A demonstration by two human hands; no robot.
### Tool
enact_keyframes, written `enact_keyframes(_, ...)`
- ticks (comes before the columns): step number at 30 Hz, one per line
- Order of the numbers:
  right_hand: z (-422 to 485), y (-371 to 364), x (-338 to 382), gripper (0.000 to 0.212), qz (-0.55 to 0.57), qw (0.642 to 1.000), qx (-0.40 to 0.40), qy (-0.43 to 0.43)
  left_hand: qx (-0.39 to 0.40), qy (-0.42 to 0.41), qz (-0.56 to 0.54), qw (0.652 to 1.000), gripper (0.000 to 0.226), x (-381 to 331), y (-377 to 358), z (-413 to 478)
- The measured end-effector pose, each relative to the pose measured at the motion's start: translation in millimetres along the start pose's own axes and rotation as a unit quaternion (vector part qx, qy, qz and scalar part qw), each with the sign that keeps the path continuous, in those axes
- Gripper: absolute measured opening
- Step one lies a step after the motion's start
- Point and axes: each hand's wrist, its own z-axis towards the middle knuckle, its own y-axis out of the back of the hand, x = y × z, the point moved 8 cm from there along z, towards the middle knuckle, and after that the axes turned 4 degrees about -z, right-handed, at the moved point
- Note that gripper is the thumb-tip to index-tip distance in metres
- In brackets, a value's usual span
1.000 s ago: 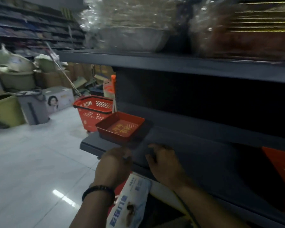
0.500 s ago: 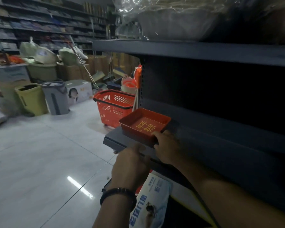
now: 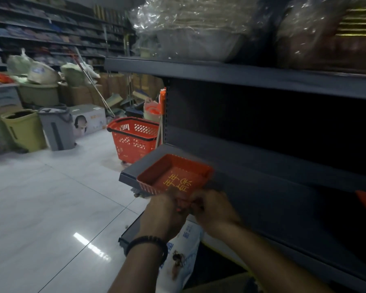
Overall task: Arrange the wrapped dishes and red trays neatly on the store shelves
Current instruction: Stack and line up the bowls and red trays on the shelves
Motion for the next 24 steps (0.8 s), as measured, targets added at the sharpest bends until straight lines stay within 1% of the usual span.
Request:
enact_keyframes(4,-26.6,18.5,-17.7,0.029,0.008,1.000,-0.019,-0.004,0.004,-0.036,-0.023,0.999,0.045,-20.9,-9.5,-11.6)
enact_keyframes(5,-35.5,27.6,-23.4,0.028,0.011,1.000,-0.026,-0.008,0.010,-0.043,-0.019,0.999,0.043,-26.9,-11.5,-14.4)
enact_keyframes(7,-53.3,47.9,-40.6,0.032,0.007,0.999,-0.041,-0.027,0.031,-0.050,-0.013,0.998,0.034,-36.1,-16.7,-19.5)
enact_keyframes(11,-82.4,81.5,-96.6,0.044,-0.094,0.987,-0.085,-0.095,0.080,-0.055,-0.012,0.995,0.037,-51.7,-29.8,-25.8)
enact_keyframes(13,-99.9,92.7,-122.5,0.045,-0.129,0.978,-0.088,-0.138,0.096,-0.065,-0.024,0.993,0.038,-59.6,-35.7,-27.4)
enact_keyframes(15,-116.5,101.1,-141.4,0.043,-0.146,0.971,-0.091,-0.163,0.117,-0.086,-0.034,0.989,0.034,-68.7,-40.4,-30.5)
enact_keyframes(18,-133.7,107.5,-161.5,0.039,-0.142,0.970,-0.114,-0.164,0.144,-0.124,-0.034,0.981,0.027,-79.9,-47.1,-35.2)
enact_keyframes(20,-141.2,109.9,-172.9,0.035,-0.133,0.969,-0.135,-0.156,0.159,-0.134,-0.035,0.977,0.024,-84.8,-51.4,-37.6)
enact_keyframes(22,-147.7,112.0,-180.5,0.026,-0.125,0.969,-0.160,-0.138,0.158,-0.131,-0.048,0.978,0.021,-87.6,-53.9,-39.1)
enact_keyframes(24,-155.2,113.4,-183.1,0.017,-0.118,0.970,-0.184,-0.106,0.140,-0.122,-0.059,0.981,0.019,-88.6,-54.9,-40.1)
